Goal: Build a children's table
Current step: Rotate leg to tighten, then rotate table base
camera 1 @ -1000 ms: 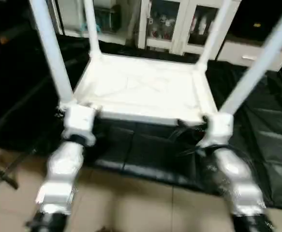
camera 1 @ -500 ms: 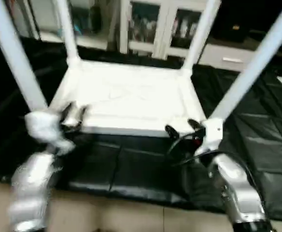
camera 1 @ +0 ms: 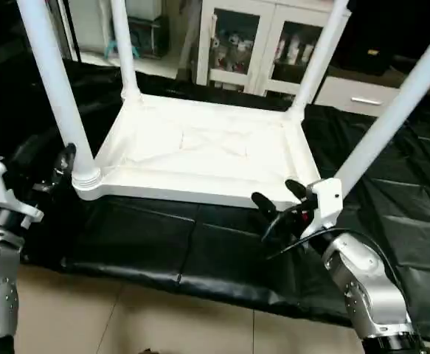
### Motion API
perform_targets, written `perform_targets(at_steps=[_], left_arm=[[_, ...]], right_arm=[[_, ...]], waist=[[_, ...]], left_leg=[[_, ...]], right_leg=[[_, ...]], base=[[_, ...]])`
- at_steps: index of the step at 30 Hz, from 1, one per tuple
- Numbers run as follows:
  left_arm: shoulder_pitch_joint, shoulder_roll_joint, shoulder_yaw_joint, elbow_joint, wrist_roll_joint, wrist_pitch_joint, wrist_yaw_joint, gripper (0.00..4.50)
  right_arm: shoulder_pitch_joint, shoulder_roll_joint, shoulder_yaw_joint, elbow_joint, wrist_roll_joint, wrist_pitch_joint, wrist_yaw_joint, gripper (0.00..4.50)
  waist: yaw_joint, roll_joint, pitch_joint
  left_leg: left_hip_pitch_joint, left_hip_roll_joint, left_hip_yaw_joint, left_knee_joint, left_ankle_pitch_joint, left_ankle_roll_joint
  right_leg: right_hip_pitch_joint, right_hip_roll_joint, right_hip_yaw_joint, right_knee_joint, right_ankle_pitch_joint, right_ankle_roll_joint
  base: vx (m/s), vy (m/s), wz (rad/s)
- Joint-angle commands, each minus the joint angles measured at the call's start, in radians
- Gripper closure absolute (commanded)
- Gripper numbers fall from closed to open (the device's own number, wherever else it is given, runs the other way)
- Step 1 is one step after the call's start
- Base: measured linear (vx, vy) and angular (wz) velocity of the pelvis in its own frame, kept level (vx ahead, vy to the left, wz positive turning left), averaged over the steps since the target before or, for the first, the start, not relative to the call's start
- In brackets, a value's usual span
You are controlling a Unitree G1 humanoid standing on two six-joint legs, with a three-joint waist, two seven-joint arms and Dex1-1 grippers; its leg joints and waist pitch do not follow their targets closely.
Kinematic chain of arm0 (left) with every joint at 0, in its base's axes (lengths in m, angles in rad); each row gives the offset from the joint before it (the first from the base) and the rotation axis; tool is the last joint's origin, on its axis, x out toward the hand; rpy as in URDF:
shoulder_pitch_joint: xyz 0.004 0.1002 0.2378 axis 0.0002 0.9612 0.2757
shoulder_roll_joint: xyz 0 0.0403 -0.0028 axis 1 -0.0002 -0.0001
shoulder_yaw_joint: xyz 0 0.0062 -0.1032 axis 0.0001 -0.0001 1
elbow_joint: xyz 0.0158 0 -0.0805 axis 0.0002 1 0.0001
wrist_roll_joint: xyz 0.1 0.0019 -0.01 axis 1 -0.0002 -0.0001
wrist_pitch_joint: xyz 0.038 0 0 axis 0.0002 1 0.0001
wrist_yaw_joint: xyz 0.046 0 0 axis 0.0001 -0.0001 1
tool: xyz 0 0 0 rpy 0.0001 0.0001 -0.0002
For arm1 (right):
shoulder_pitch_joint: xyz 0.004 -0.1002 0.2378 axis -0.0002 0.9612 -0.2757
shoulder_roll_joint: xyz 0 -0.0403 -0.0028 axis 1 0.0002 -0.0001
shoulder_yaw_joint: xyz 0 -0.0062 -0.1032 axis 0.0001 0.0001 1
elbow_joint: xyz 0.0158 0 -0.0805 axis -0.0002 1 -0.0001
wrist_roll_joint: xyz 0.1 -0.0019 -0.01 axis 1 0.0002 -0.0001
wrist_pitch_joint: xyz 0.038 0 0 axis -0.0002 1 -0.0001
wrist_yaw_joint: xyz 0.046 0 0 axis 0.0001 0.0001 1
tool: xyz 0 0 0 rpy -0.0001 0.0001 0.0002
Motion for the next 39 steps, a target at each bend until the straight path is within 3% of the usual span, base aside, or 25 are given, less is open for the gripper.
perform_targets(at_steps=[1, 3, 5, 8, 11, 16, 18, 19, 20, 21, 22, 23, 25, 26, 28, 29, 31, 32, 33, 35, 37, 39], left_arm=[[-0.033, 0.019, -0.014, 0.022, 0.009, 0.023, -0.012, 0.76], [-0.073, 0.038, -0.018, 0.065, -0.009, 0.032, -0.026, 0.76], [-0.138, 0.053, -0.016, 0.142, -0.063, 0.039, -0.099, 0.42], [-0.197, 0.070, -0.015, 0.234, -0.070, 0.029, -0.153, 0.19], [-0.292, 0.111, -0.035, 0.393, -0.021, 0.013, -0.196, 0.08], [-0.366, 0.115, -0.079, 0.471, -0.048, 0.087, -0.309, 0.08], [-0.411, 0.089, -0.150, 0.476, -0.071, 0.173, -0.422, 0.08], [-0.428, 0.076, -0.173, 0.479, -0.074, 0.191, -0.453, 0.08], [-0.444, 0.058, -0.197, 0.474, -0.084, 0.217, -0.486, 0.08], [-0.460, 0.035, -0.239, 0.453, -0.095, 0.253, -0.541, 0.08], [-0.460, 0.035, -0.239, 0.453, -0.095, 0.253, -0.541, 0.08], [-0.471, 0.019, -0.273, 0.438, -0.102, 0.286, -0.583, 0.08], [-0.475, 0.011, -0.291, 0.426, -0.108, 0.308, -0.599, 0.08], [-0.478, -0.006, -0.353, 0.384, -0.110, 0.352, -0.650, 0.08], [-0.479, -0.036, -0.459, 0.308, -0.112, 0.409, -0.723, 0.08], [-0.488, -0.086, -0.546, 0.264, -0.094, 0.415, -0.761, 0.08], [-0.496, -0.111, -0.568, 0.265, -0.077, 0.399, -0.761, 0.08], [-0.527, -0.202, -0.588, 0.304, -0.032, 0.338, -0.723, 0.08], [-0.527, -0.202, -0.588, 0.304, -0.032, 0.338, -0.723, 0.08], [-0.568, -0.322, -0.596, 0.379, 0.020, 0.243, -0.647, 0.08], [-0.586, -0.386, -0.611, 0.423, 0.051, 0.183, -0.596, 0.08], [-0.586, -0.400, -0.618, 0.438, 0.072, 0.153, -0.562, 0.08]], right_arm=[[0.001, -0.024, 0.013, -0.034, 0.021, 0.023, 0.033, 0.00], [0.008, -0.044, 0.022, -0.049, 0.031, 0.040, 0.078, 0.00], [0.019, -0.066, 0.024, -0.065, 0.057, 0.060, 0.128, 0.00], [0.026, -0.087, 0.025, -0.068, 0.066, 0.063, 0.159, 0.00], [0.031, -0.102, 0.018, -0.079, 0.071, 0.065, 0.173, 0.00], [0.041, -0.109, 0.019, -0.098, 0.085, 0.074, 0.187, 0.00], [0.045, -0.104, 0.020, -0.102, 0.084, 0.071, 0.181, 0.00], [0.046, -0.102, 0.021, -0.102, 0.083, 0.070, 0.178, 0.00], [0.048, -0.099, 0.021, -0.104, 0.081, 0.067, 0.174, 0.00], [0.050, -0.094, 0.021, -0.107, 0.076, 0.063, 0.163, 0.00], [0.050, -0.094, 0.021, -0.107, 0.076, 0.063, 0.163, 0.00], [0.051, -0.092, 0.018, -0.108, 0.073, 0.059, 0.154, 0.00], [0.051, -0.092, 0.016, -0.107, 0.071, 0.056, 0.150, 0.00], [0.048, -0.088, 0.004, -0.105, 0.065, 0.046, 0.127, 0.00], [0.037, -0.079, -0.025, -0.093, 0.050, 0.026, 0.076, 0.00], [0.017, -0.067, -0.066, -0.069, 0.039, 0.005, 0.017, 0.00], [0.008, -0.063, -0.082, -0.059, 0.038, -0.003, -0.003, 0.00], [-0.009, -0.049, -0.122, -0.050, 0.058, 0.000, -0.041, 0.00], [-0.009, -0.049, -0.122, -0.050, 0.058, 0.000, -0.041, 0.00], [-0.018, -0.047, -0.142, -0.054, 0.069, 0.005, -0.057, 0.00], [-0.018, -0.055, -0.145, -0.058, 0.069, 0.004, -0.054, 0.00], [-0.015, -0.059, -0.146, -0.063, 0.071, 0.005, -0.055, 0.00]], waist=[[0.000, 0.031, -0.051], [0.001, 0.029, -0.057], [0.007, 0.027, -0.055], [0.008, 0.029, -0.052], [0.008, 0.031, -0.051], [0.010, 0.037, -0.051], [0.014, 0.038, -0.052], [0.019, 0.047, -0.055], [0.025, 0.045, -0.052], [0.030, 0.049, -0.052], [0.043, 0.047, -0.052], [0.050, 0.053, -0.051], [0.052, 0.047, -0.052], [0.051, 0.055, -0.054], [0.047, 0.055, -0.055], [0.047, 0.055, -0.054], [0.053, 0.047, -0.053], [0.054, 0.045, -0.055], [0.052, 0.044, -0.054], [0.051, 0.046, -0.057], [0.047, 0.039, -0.058], [0.042, 0.039, -0.057]], left_leg=[[0.009, 0.081, -0.031, -0.103, -0.131, -0.022], [0.007, 0.080, -0.031, -0.097, -0.073, -0.009], [0.008, 0.073, -0.026, -0.092, -0.044, 0.013], [0.010, 0.079, -0.027, -0.098, -0.094, 0.000], [0.013, 0.079, -0.026, -0.101, -0.135, -0.010], [0.014, 0.085, -0.026, -0.103, -0.138, -0.032], [0.013, 0.086, -0.025, -0.102, -0.126, -0.032], [0.019, 0.084, -0.021, -0.097, -0.110, -0.034], [0.021, 0.085, -0.017, -0.097, -0.108, -0.031], [0.024, 0.085, -0.014, -0.098, -0.114, -0.035], [0.028, 0.086, -0.007, -0.097, -0.126, -0.037], [0.029, 0.088, 0.001, -0.098, -0.140, -0.040], [0.019, 0.090, 0.001, -0.101, -0.144, -0.045], [0.014, 0.090, -0.002, -0.102, -0.135, -0.049], [0.016, 0.090, -0.001, -0.102, -0.126, -0.055], [0.019, 0.090, 0.002, -0.101, -0.118, -0.055], [0.023, 0.087, 0.012, -0.096, -0.111, -0.042], [0.016, 0.087, 0.014, -0.096, -0.100, -0.030], [0.010, 0.088, 0.016, -0.096, -0.095, -0.021], [0.008, 0.090, 0.012, -0.092, -0.086, -0.006], [0.003, 0.090, 0.010, -0.090, -0.085, 0.012], [-0.002, 0.090, 0.007, -0.089, -0.078, 0.031]], right_leg=[[0.024, -0.093, 0.053, -0.058, 0.029, -0.177], [0.027, -0.094, 0.050, -0.050, 0.114, -0.191], [0.027, -0.093, 0.051, -0.050, 0.136, -0.200], [0.026, -0.098, 0.050, -0.054, 0.071, -0.211], [0.024, -0.099, 0.053, -0.060, 0.018, -0.203], [0.023, -0.105, 0.052, -0.057, 0.029, -0.222], [0.024, -0.106, 0.052, -0.053, 0.053, -0.231], [0.019, -0.106, 0.051, -0.052, 0.076, -0.243], [0.017, -0.104, 0.051, -0.053, 0.082, -0.251], [0.014, -0.104, 0.051, -0.054, 0.075, -0.254], [0.010, -0.104, 0.050, -0.054, 0.061, -0.258], [0.008, -0.104, 0.052, -0.054, 0.046, -0.257], [0.019, -0.107, 0.052, -0.053, 0.034, -0.248], [0.022, -0.109, 0.052, -0.051, 0.039, -0.240], [0.020, -0.106, 0.051, -0.052, 0.050, -0.235], [0.018, -0.109, 0.052, -0.054, 0.051, -0.236], [0.014, -0.105, 0.052, -0.057, 0.051, -0.243], [0.023, -0.108, 0.053, -0.054, 0.052, -0.242], [0.025, -0.111, 0.055, -0.059, 0.050, -0.244], [0.030, -0.113, 0.053, -0.060, 0.060, -0.238], [0.036, -0.117, 0.054, -0.061, 0.065, -0.233], [0.039, -0.118, 0.054, -0.064, 0.055, -0.225]], base=[[0.000, 0.000, 0.00], [0.000, 0.000, 0.00], [0.000, 0.000, 0.00], [0.000, 0.000, 0.00], [0.000, 0.000, 0.00], [0.000, 0.000, 0.00], [0.000, 0.000, 0.00], [0.000, 0.000, 0.00], [0.000, 0.000, 0.00], [0.000, 0.000, 0.00], [0.000, 0.000, 0.00], [0.000, 0.000, 0.00], [0.000, 0.000, 0.00], [0.000, 0.000, 0.00], [0.000, 0.000, 0.00], [0.000, 0.000, 0.00], [0.000, 0.000, 0.00], [0.000, 0.000, 0.00], [0.000, 0.000, 0.00], [0.000, 0.000, 0.00], [0.000, 0.000, 0.00], [0.000, 0.000, 0.00]])
